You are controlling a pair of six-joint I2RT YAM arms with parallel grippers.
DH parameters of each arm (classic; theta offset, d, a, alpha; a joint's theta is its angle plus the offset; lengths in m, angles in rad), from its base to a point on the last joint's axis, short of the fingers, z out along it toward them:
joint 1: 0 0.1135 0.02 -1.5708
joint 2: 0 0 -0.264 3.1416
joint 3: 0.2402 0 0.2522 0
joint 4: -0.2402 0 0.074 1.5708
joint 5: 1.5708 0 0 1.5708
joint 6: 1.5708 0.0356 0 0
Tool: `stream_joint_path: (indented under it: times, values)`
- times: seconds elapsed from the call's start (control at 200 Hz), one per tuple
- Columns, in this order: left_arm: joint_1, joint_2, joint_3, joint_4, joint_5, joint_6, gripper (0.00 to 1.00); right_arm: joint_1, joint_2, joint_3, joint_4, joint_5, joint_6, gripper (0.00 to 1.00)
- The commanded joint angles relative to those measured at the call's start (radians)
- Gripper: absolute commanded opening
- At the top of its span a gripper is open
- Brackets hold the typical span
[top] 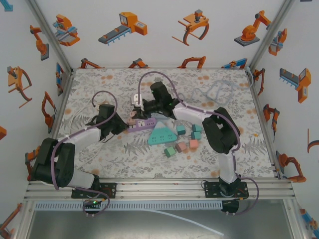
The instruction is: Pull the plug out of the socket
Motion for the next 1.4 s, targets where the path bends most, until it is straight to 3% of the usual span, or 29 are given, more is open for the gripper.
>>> stream_joint_path:
  times: [0.0, 0.185, 0.305, 0.391, 0.516, 0.781, 1.011, 1.217, 1.392]
  values:
    - [-0.02, 0.077, -0.077, -0.262, -0.025, 0.061, 0.26, 0.001, -0.036, -0.007, 0.056, -0.015, 0.009, 0.0]
    - [-0.019, 0.048, -0.072, -0.249, -0.008, 0.062, 0.28, -0.001, -0.121, -0.071, 0.193, 0.06, 0.19, 0.0]
    - [-0.021, 0.014, -0.067, -0.223, 0.015, 0.073, 0.35, -0.002, -0.208, -0.147, 0.322, 0.269, 0.442, 0.0]
    - [-0.02, -0.013, -0.052, -0.226, 0.026, 0.085, 0.39, -0.002, -0.288, -0.198, 0.32, 0.392, 0.567, 0.0]
    - [-0.019, -0.048, -0.027, -0.233, 0.043, 0.098, 0.48, -0.002, -0.414, -0.22, 0.155, 0.546, 0.754, 0.0]
    - [-0.019, -0.141, 0.044, -0.281, 0.053, 0.129, 0.52, -0.033, -0.616, -0.184, -0.292, 0.64, 0.971, 0.0]
    - [-0.021, -0.317, 0.061, -0.327, 0.053, 0.223, 0.61, -0.117, -0.826, -0.387, -0.374, 0.724, 1.217, 0.0]
    - [-0.041, -0.541, 0.03, -0.246, 0.178, 0.37, 0.68, -0.14, -1.036, -0.595, -0.507, 0.868, 1.352, 0.0]
    - [-0.073, -0.689, 0.02, -0.228, 0.278, 0.491, 0.73, -0.138, -1.199, -0.783, -0.586, 0.878, 1.502, 0.0]
